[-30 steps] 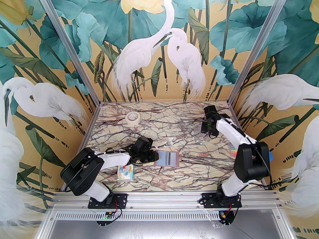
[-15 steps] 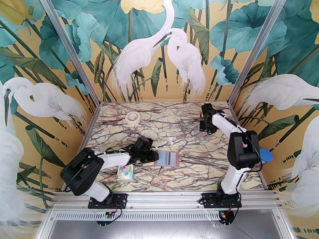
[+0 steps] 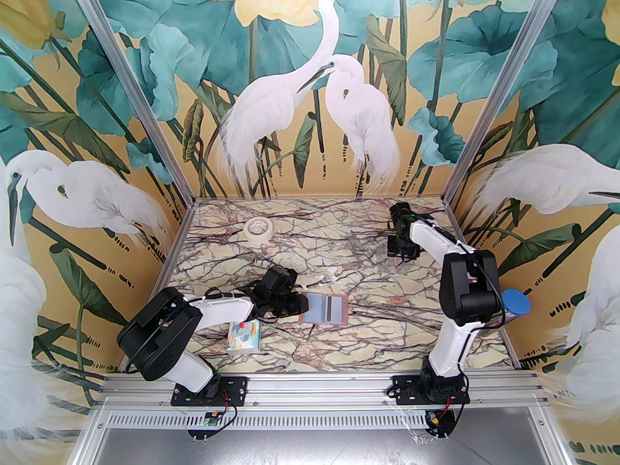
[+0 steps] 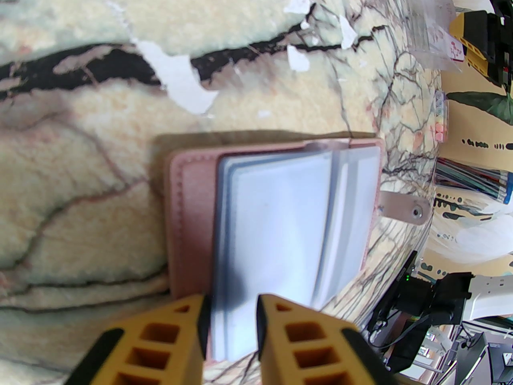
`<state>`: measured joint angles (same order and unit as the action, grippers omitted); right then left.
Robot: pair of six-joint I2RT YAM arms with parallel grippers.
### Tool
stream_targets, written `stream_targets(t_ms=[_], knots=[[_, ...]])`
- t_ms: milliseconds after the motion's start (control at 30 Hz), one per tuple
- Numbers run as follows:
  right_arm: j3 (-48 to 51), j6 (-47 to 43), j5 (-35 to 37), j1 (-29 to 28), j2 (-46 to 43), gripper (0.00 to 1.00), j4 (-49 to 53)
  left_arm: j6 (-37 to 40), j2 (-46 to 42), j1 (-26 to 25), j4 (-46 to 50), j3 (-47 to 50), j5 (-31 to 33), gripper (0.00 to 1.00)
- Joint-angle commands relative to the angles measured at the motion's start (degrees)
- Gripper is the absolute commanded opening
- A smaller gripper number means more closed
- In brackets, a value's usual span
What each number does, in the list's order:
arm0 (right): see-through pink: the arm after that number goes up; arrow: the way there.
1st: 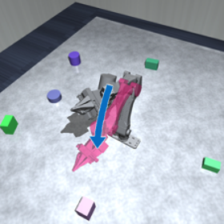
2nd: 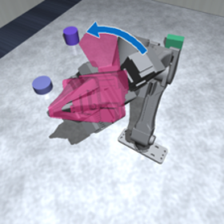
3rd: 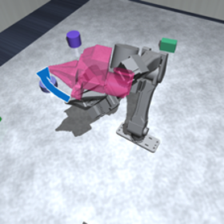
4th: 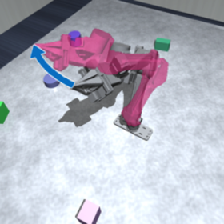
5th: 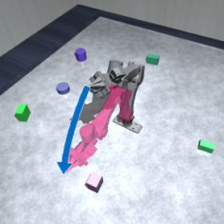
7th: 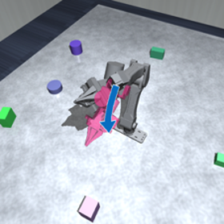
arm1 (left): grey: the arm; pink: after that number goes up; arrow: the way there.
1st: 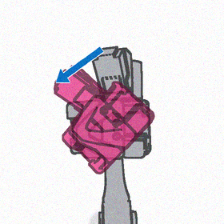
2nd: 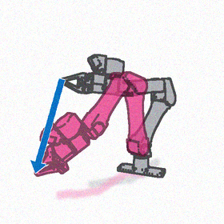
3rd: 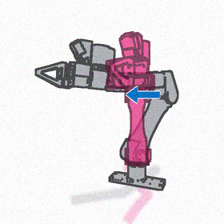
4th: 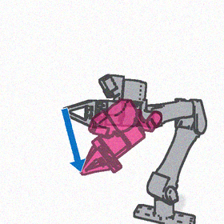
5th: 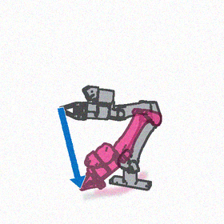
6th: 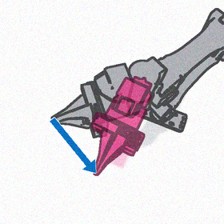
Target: Put the credit cards into the card holder
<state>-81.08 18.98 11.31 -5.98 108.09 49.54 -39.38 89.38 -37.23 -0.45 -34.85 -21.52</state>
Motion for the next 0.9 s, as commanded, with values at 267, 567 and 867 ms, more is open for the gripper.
stream_targets(t_ms=[267, 567, 867], knots=[[-2.0, -0.9, 3.6, 0.6, 1.1, 0.45, 1.2, 1.1, 0.7, 0.2, 4.2, 0.5, 2.4, 0.27], [-2.1, -0.8, 4.8, 0.6, -0.1, 0.44, 1.6, 0.8, 0.6, 0.2, 3.8, 1.0, 2.5, 0.27], [-2.1, -0.8, 5.9, 0.5, -1.1, 0.42, 2.1, 0.8, 0.5, 0.2, 4.1, 0.8, 2.7, 0.27]])
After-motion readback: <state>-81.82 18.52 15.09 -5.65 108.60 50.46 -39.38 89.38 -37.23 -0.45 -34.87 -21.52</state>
